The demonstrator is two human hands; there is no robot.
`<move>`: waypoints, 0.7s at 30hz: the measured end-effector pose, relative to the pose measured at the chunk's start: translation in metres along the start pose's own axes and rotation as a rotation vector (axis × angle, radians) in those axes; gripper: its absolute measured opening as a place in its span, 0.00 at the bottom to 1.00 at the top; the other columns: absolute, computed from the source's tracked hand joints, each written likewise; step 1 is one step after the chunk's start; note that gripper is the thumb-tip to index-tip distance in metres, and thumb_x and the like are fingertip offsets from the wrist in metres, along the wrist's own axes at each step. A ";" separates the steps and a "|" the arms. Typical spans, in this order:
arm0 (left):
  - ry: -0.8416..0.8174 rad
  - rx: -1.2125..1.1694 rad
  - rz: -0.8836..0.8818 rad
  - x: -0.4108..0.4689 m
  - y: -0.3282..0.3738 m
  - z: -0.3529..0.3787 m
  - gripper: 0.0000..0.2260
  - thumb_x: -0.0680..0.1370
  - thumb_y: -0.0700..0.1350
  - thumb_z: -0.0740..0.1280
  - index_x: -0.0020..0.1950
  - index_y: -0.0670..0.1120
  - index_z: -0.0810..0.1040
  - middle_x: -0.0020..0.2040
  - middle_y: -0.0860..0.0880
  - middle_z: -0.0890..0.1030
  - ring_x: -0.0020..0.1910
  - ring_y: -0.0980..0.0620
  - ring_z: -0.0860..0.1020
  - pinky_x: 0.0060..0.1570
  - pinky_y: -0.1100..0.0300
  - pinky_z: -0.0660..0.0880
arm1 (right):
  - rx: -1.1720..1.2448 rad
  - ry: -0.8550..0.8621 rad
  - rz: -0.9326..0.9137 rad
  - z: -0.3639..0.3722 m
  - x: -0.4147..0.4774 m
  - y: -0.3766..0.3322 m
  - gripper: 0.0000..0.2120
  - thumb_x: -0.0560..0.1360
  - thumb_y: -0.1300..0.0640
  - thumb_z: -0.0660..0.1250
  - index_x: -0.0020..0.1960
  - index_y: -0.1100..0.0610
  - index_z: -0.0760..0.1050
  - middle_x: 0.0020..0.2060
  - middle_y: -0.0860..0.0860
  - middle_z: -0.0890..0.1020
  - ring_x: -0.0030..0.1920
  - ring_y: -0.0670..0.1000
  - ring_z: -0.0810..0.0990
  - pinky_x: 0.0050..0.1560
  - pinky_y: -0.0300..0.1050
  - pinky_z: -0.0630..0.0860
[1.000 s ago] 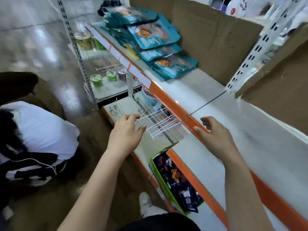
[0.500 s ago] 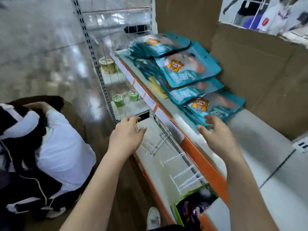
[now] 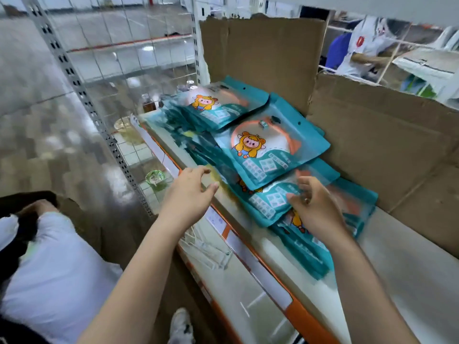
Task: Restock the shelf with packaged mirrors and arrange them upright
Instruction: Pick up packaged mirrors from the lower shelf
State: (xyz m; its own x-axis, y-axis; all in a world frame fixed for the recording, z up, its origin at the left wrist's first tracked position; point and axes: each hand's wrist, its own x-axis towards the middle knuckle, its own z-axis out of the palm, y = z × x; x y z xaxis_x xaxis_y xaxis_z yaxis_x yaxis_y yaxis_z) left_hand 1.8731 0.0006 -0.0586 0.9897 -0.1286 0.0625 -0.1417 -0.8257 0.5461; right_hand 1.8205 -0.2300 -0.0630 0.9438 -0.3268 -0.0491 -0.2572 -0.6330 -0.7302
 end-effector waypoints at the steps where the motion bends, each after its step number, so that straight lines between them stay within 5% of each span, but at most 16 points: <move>1: -0.003 -0.002 0.020 0.014 0.001 -0.003 0.19 0.79 0.54 0.61 0.67 0.50 0.70 0.65 0.48 0.73 0.63 0.48 0.71 0.58 0.54 0.68 | -0.016 0.013 0.004 0.001 0.006 -0.003 0.21 0.77 0.52 0.65 0.67 0.54 0.68 0.63 0.51 0.74 0.62 0.51 0.73 0.57 0.43 0.67; 8: 0.014 0.003 0.171 0.116 0.004 -0.020 0.18 0.79 0.54 0.61 0.66 0.50 0.71 0.64 0.48 0.72 0.62 0.47 0.71 0.58 0.52 0.69 | -0.034 0.131 0.204 0.003 0.047 -0.011 0.19 0.78 0.49 0.63 0.67 0.52 0.66 0.54 0.47 0.74 0.56 0.50 0.72 0.55 0.46 0.68; 15: 0.080 0.102 0.250 0.209 0.005 -0.035 0.14 0.79 0.54 0.60 0.59 0.49 0.76 0.55 0.45 0.78 0.53 0.41 0.75 0.46 0.51 0.72 | -0.038 0.355 0.413 0.035 0.081 -0.029 0.20 0.76 0.50 0.66 0.65 0.56 0.70 0.54 0.56 0.79 0.58 0.60 0.75 0.56 0.50 0.69; 21: 0.013 0.119 0.366 0.294 0.000 -0.040 0.17 0.77 0.55 0.61 0.60 0.47 0.76 0.57 0.39 0.74 0.59 0.37 0.71 0.56 0.47 0.71 | -0.012 0.477 0.533 0.056 0.117 -0.053 0.24 0.75 0.51 0.67 0.68 0.56 0.67 0.59 0.63 0.77 0.61 0.63 0.73 0.62 0.55 0.69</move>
State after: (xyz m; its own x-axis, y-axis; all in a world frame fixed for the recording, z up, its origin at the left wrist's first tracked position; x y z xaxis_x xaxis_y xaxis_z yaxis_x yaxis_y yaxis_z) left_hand 2.1646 -0.0149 -0.0072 0.8731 -0.4205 0.2468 -0.4865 -0.7846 0.3843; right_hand 1.9563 -0.1953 -0.0682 0.4957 -0.8636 -0.0915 -0.6633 -0.3085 -0.6819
